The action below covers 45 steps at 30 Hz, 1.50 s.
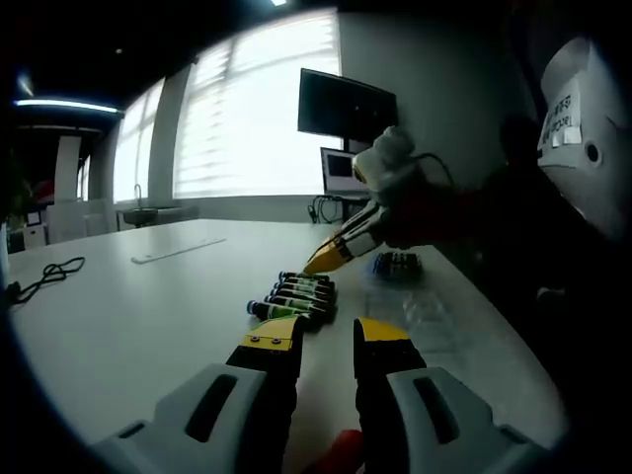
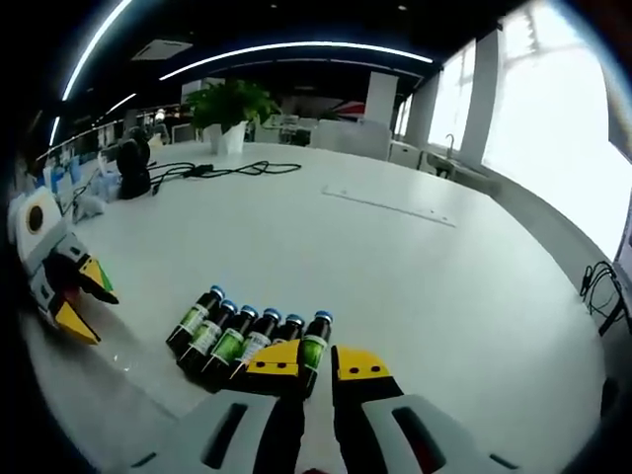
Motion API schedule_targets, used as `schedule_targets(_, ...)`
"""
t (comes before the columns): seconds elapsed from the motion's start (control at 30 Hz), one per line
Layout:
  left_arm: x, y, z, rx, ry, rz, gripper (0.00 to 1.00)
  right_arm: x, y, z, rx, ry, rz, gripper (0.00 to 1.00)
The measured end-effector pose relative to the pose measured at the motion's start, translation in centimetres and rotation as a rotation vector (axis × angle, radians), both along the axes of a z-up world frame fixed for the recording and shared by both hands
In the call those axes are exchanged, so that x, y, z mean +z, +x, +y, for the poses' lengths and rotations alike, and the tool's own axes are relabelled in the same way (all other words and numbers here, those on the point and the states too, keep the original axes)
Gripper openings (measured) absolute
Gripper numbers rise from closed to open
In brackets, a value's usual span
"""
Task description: Grip medicine bottles put into box
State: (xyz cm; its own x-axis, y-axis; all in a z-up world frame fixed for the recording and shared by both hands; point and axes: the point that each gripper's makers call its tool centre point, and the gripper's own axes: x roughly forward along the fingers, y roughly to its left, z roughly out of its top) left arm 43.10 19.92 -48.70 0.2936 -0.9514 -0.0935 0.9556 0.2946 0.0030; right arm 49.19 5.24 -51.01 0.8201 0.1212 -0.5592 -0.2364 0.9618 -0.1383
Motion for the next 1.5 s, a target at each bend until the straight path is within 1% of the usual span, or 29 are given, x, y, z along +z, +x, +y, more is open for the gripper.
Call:
schedule_targets(0.23,0.0,0.0,0.0,-0.001,0.001,0.0,0.14,-0.7,0.4,0.0,-0.011,-0.002,0.027,0.06)
schedule_targets(0.53,0.0,0.0,0.1,-0.001,-0.001,-0.001,0.14,-1.4,0.7,-0.7,-0.026,-0.019,0.054,0.07)
schedule_targets(0.63,0.0,0.0,0.0,-0.001,0.002,-0.004,0.14,-1.6,0.9,-0.8,-0.028,-0.014,0.061,0.08)
schedule_targets(0.73,0.0,0.0,0.1,0.0,0.002,-0.004,0.14,-2.0,1.1,-1.0,-0.024,-0.012,0.079,0.08)
schedule_targets(0.77,0.0,0.0,0.1,0.0,0.003,-0.004,0.14,-2.0,1.1,-1.0,-0.026,0.003,0.08,0.08)
schedule_targets(0.87,-0.1,0.0,0.0,-0.001,0.007,-0.008,0.14,-2.0,1.1,-1.0,-0.025,0.012,0.085,0.07)
schedule_targets(1.0,-0.1,0.0,0.1,-0.001,0.008,-0.012,0.14,-1.9,1.1,-1.1,-0.026,-0.006,0.072,0.07)
schedule_targets(1.1,0.0,0.0,0.2,0.002,0.01,-0.02,0.14,-1.5,1.0,-1.1,-0.025,-0.004,0.059,0.07)
schedule_targets(1.37,0.1,-0.1,0.2,0.011,0.018,-0.046,0.14,0.6,-0.2,-1.1,-0.028,0.015,-0.012,0.06)
schedule_targets(1.43,0.2,-0.1,0.3,0.017,0.021,-0.057,0.14,1.0,-0.4,-1.1,-0.027,0.033,-0.035,0.06)
schedule_targets(1.5,0.0,-0.2,0.2,0.019,0.031,-0.067,0.14,1.3,-0.8,-1.1,-0.021,0.038,-0.041,0.06)
